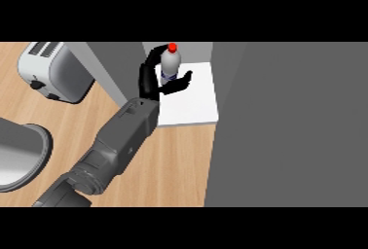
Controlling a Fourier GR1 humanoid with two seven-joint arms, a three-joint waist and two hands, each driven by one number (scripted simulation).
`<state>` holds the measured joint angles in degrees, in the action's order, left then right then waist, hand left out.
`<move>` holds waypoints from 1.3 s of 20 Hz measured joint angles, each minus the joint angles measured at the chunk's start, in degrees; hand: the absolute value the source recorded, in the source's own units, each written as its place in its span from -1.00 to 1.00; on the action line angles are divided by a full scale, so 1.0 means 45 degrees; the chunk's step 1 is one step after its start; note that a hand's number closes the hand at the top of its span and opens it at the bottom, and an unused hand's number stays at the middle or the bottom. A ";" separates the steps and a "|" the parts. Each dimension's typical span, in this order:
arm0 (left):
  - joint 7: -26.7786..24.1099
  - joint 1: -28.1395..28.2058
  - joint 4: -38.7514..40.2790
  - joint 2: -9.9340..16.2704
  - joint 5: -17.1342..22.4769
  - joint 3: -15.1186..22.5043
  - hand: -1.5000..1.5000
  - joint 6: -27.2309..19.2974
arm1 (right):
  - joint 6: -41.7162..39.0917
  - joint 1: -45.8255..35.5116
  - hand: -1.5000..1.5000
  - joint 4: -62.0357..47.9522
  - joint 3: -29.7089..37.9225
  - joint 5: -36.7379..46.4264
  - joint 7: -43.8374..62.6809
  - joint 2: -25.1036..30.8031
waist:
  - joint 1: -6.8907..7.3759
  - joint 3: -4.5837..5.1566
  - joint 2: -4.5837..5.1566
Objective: Pick up the bottled water, place it into the cabinet and close the cabinet
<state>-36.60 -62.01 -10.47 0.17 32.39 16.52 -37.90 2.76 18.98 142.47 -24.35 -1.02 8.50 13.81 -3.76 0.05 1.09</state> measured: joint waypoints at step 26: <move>-0.0854 -0.0692 -0.0466 -0.0033 0.0385 -0.0674 -1.00 0.4102 | -0.0647 0.0122 -1.00 -0.0157 0.0544 -0.0168 -0.0415 -0.0227 | 0.0025 -0.0006 -0.0062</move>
<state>-40.45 -65.12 -12.57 0.02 34.13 13.48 -19.44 -0.16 19.52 141.77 -21.91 -1.77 6.63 12.79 -3.65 0.03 0.82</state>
